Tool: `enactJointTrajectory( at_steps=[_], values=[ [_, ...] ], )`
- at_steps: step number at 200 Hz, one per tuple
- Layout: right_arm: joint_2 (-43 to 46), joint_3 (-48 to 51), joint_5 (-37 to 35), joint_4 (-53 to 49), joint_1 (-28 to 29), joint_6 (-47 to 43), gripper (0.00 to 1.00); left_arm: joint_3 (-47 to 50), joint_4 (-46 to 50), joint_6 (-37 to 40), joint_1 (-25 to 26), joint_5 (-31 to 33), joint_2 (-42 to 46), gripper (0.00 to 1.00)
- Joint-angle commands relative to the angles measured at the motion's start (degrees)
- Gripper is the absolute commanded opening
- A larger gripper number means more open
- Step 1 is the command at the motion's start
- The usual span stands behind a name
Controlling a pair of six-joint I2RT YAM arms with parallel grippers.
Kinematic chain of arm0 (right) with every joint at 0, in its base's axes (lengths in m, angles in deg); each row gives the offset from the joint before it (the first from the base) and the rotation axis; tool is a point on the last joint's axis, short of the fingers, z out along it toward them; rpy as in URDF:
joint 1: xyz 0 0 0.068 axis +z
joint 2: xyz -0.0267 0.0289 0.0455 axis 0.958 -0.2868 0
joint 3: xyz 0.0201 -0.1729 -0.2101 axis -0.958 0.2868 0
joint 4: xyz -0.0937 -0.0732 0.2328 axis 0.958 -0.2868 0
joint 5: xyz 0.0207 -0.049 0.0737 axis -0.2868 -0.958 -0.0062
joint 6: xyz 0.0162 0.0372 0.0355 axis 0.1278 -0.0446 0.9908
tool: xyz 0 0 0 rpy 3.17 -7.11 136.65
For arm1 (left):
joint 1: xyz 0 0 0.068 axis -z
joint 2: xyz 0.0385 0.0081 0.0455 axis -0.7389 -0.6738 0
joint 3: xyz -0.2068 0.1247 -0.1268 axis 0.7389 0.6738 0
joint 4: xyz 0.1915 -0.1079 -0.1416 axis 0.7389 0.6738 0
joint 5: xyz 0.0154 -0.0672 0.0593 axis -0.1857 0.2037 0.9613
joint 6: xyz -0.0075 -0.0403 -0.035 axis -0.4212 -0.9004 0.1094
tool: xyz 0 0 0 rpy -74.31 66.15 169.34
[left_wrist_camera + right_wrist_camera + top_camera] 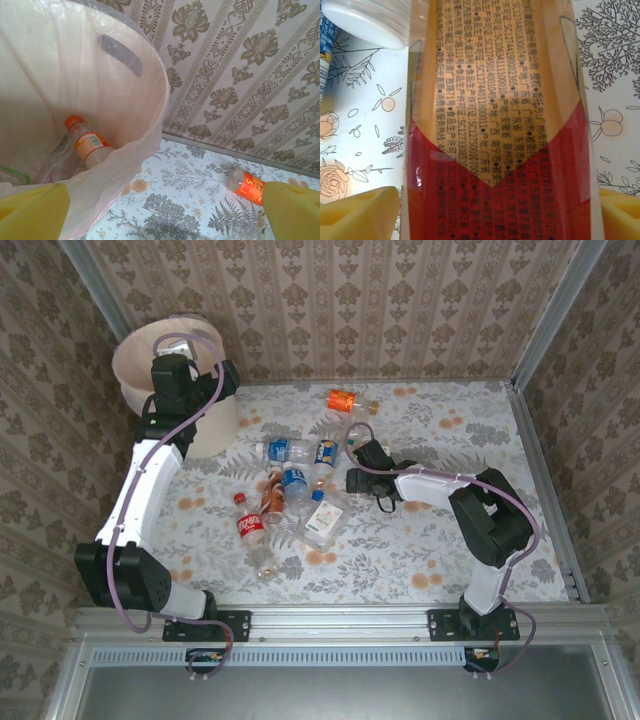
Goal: Put the plastic bottles in the bin
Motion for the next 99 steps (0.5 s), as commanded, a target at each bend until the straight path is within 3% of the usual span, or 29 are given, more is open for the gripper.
enactJointTrajectory(
  at_steps=[1,51,74,99],
  values=[
    [0.0,1.2,-2.2,1.3,0.0,-3.0,0.83,0.2,0.9,-1.1,-0.6,-1.3,-0.7,1.0],
    [6.5,6.9,-3.6,6.7,-0.2,-7.4,0.64,0.0,-2.2,-4.9,0.6,-8.5,-2.0,1.0],
    [11.0,9.8,-4.3,8.4,-0.2,-9.2,0.61,-0.9,-2.8,-5.5,2.5,-10.6,-3.0,1.0],
    [16.5,13.8,-3.7,12.1,-0.2,-10.7,0.55,-0.7,-6.3,-6.7,5.2,-17.2,-4.0,1.0]
  ],
)
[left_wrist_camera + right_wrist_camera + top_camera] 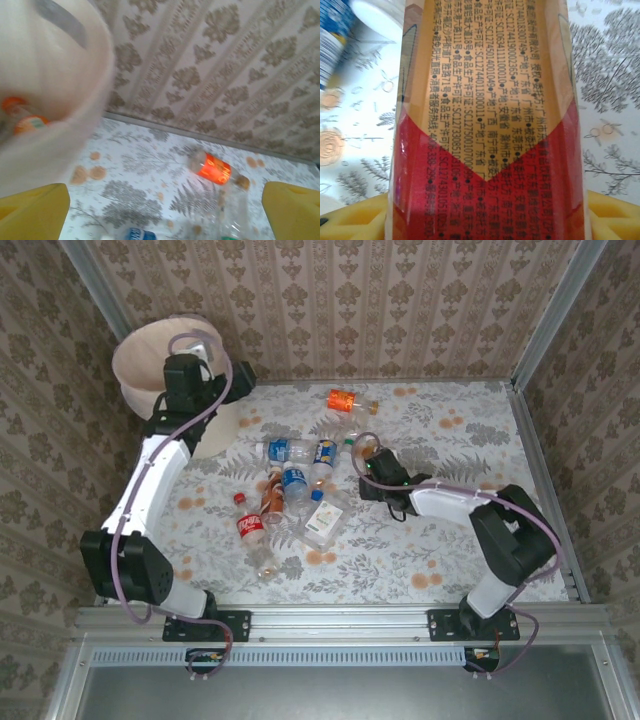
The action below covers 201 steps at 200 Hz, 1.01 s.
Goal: Put the plastic bottles in the bin
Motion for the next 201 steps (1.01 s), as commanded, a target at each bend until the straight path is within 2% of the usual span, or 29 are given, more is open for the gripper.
enactJointTrajectory(
  at_steps=[1,21,49,80,85,140,165,178,201],
  values=[
    [6.0,3.2,-1.4,5.3,-0.2,-3.1,0.55,-0.8,-4.6,-2.4,2.5,-8.4,-0.9,1.0],
    [10.2,6.1,-0.2,9.0,-0.2,-4.2,0.52,-1.1,-5.8,-3.0,5.4,-12.9,-2.0,1.0],
    [14.4,8.7,1.6,12.6,-0.2,-4.9,0.49,-0.4,-7.1,-2.5,10.1,-14.5,-3.4,1.0],
    [17.4,10.5,7.9,16.5,-0.2,-3.5,0.47,1.8,-13.2,-4.0,14.1,-20.9,-6.3,1.0],
    [17.7,10.7,9.0,17.2,-0.2,-3.2,0.47,1.8,-13.3,-3.8,16.2,-21.5,-6.9,1.0],
    [19.9,12.4,14.0,23.2,-0.2,-0.9,0.46,6.7,-18.8,-4.4,23.0,-22.1,-7.8,1.0],
    [20.3,12.1,14.0,24.5,-0.2,-0.3,0.46,9.9,-18.5,-7.5,24.3,-16.4,-7.0,1.0],
    [20.5,11.9,13.8,25.3,-0.2,-0.1,0.46,12.2,-20.2,-9.4,24.3,-15.5,-6.7,1.0],
    [20.7,11.2,15.1,26.2,-0.2,-0.3,0.46,12.7,-22.5,-10.9,24.5,-19.2,-7.7,1.0]
  ],
)
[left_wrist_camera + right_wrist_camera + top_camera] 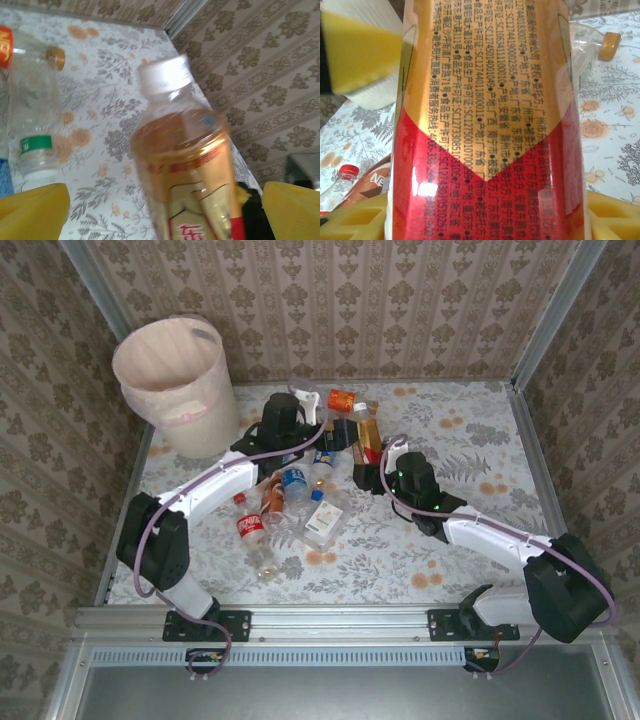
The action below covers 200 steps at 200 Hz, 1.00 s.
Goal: Put the plastic bottles in the bin
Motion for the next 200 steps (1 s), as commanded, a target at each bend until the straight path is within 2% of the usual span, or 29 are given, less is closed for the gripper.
enactJointTrajectory(
  at_steps=[1,47,98,115,137,154,171,200],
  values=[
    [1.6,-0.5,2.3,3.7,-0.2,0.8,0.46,0.5,-4.8,-3.6,0.2,-1.9,0.1,1.0],
    [0.3,-1.6,5.8,6.0,-0.1,0.6,0.46,-0.3,-13.6,-7.8,1.4,-7.2,-3.1,1.0],
    [-0.4,-3.1,7.9,6.1,0.7,-1.4,0.47,-4.7,-5.7,-7.8,2.4,-4.2,-6.8,1.0],
    [-0.7,-3.5,7.5,5.7,0.7,-1.5,0.47,-4.9,-5.0,-7.1,2.8,-3.4,-6.8,0.92],
    [-0.8,-3.9,7.7,4.8,0.8,-1.9,0.47,-4.7,-5.1,-7.1,3.0,-3.7,-7.0,0.73],
    [-0.7,-4.0,8.6,4.2,0.7,-2.2,0.48,-4.6,-5.2,-7.3,3.0,-4.2,-7.1,0.65],
    [-0.1,-3.7,9.5,3.9,0.6,-2.3,0.55,-4.6,-4.1,-7.4,3.0,-3.8,-7.3,0.62],
    [1.4,-3.7,11.6,0.4,0.3,-2.8,0.78,-5.9,-0.3,-4.7,2.9,-3.0,-7.3,0.58]
  ],
)
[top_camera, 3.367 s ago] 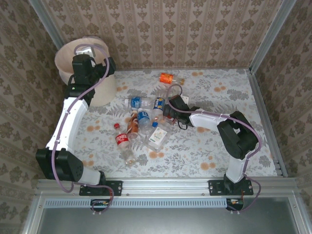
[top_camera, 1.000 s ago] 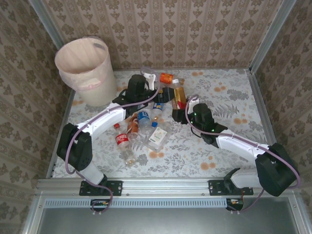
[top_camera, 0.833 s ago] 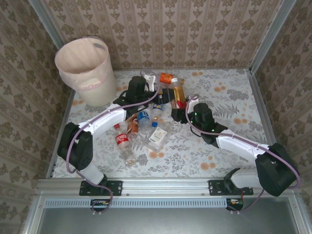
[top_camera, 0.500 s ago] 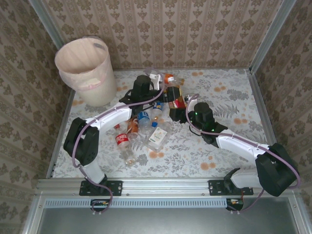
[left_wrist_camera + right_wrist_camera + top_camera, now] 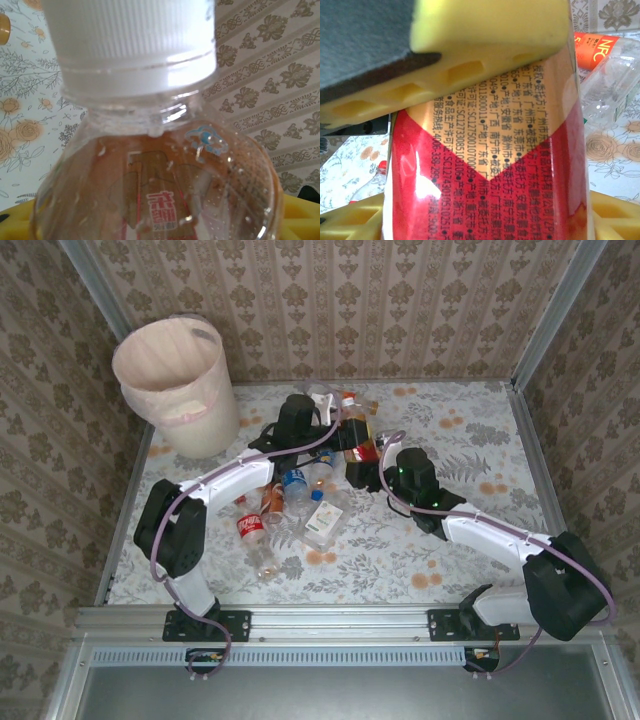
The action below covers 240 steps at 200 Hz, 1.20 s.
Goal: Put the plastic bottles in the bin
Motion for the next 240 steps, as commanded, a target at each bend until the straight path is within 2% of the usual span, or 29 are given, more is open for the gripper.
enactJointTrajectory(
  at_steps=[1,38,68,99,116,240],
  values=[
    [2.0,-2.0,4.1,-1.9,0.0,-1.4,0.79,-2.3,4.4,4.0,0.2,1.1,-0.6,0.58],
    [5.5,1.0,3.5,-2.4,-0.1,-1.9,1.0,-1.4,4.5,6.2,-0.3,6.7,1.8,0.56],
    [8.6,2.3,0.1,-3.7,-0.2,-2.7,1.0,-1.4,5.5,7.1,-1.3,8.3,2.6,0.56],
    [10.5,3.2,-8.7,-4.8,-0.3,-1.4,1.0,-1.8,8.2,9.1,-2.3,12.0,3.9,0.55],
    [11.1,3.6,-9.4,-4.4,-0.3,-1.7,1.0,-1.9,10.1,10.4,-2.5,15.6,5.2,0.54],
    [12.2,7.0,-15.0,0.5,-0.4,-0.3,1.0,-5.5,18.4,21.0,-9.0,27.2,13.8,0.53]
  ],
)
